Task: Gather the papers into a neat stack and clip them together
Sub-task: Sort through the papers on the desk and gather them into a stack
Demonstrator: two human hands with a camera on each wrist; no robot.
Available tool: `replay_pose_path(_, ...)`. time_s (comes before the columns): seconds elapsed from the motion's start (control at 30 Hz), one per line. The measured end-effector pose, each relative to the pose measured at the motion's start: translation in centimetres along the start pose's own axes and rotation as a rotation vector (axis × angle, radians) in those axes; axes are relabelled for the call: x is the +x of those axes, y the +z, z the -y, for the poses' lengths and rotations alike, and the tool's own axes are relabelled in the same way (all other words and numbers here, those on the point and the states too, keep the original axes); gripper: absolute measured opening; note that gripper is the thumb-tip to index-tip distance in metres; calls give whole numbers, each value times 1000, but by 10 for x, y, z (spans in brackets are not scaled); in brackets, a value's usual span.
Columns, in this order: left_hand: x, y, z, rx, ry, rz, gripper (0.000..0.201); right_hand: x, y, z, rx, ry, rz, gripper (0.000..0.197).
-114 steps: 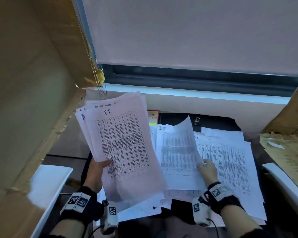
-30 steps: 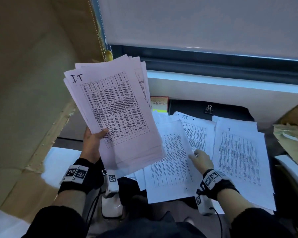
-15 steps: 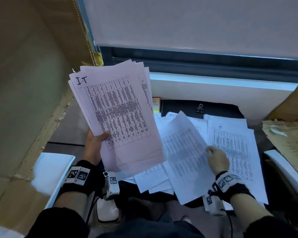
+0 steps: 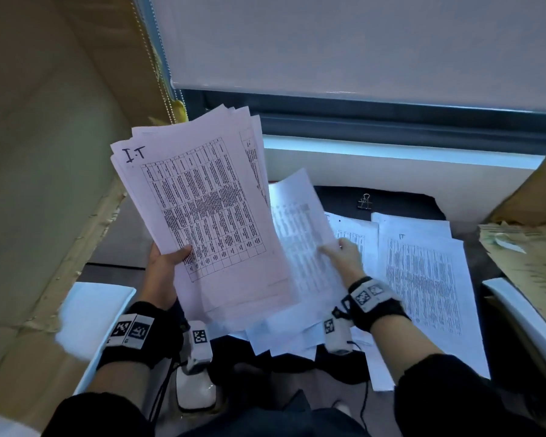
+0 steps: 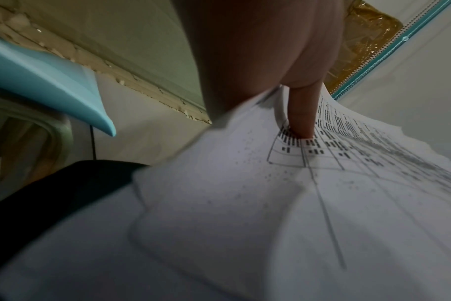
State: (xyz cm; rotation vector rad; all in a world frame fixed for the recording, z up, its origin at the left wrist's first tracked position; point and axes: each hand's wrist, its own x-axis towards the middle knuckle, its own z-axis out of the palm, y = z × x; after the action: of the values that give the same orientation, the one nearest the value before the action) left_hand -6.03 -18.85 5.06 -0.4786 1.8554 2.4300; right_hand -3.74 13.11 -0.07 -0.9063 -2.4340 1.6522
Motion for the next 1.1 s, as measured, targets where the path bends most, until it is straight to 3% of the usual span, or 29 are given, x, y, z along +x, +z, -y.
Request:
replay_pose_path(0.07,-4,-5,1,27,-9,-16,51,-1,30,-8,-122,53,42,16)
replay_pose_path(0.17,-9,-18,3,68,-31,-19,50,1,56,-20,-460,130,70,38)
replay_pose_path(0.27,-10,-34,7,101,-76,-22,52,0,65,-29,-684,102,99,64)
replay_pose_path(0.4,-15,-43,8,124,-91,-37,48,8,68,-37,-782,126,131,79)
replay_pose_path(0.5,-17,-42,8,119,-102,-52,41,19,61,-37,-662,200,155,60)
replay_pose_path(0.63,-6,-45,14,130,-142,-72,42,23,57,-44,-512,189,161,15)
replay_pose_path(0.7,-1,-45,16,140,-150,-64,41,21,57,-47,-409,147,139,11)
replay_pose_path(0.73,2,-44,18,144,-155,-58,41,18,57,-48,-383,125,118,11)
replay_pose_path(0.87,6,-42,20,200,-176,-58,42,5,66,-48,-637,47,98,73)
replay_pose_path(0.97,2,-38,17,236,-153,-23,40,4,76,-45,-742,91,168,76)
replay_pose_path(1.03,-1,-36,18,246,-129,0,36,10,78,-43,-715,157,158,58)
replay_pose_path(1.1,-3,-33,17,257,-101,11,34,14,77,-40,-611,148,112,19)
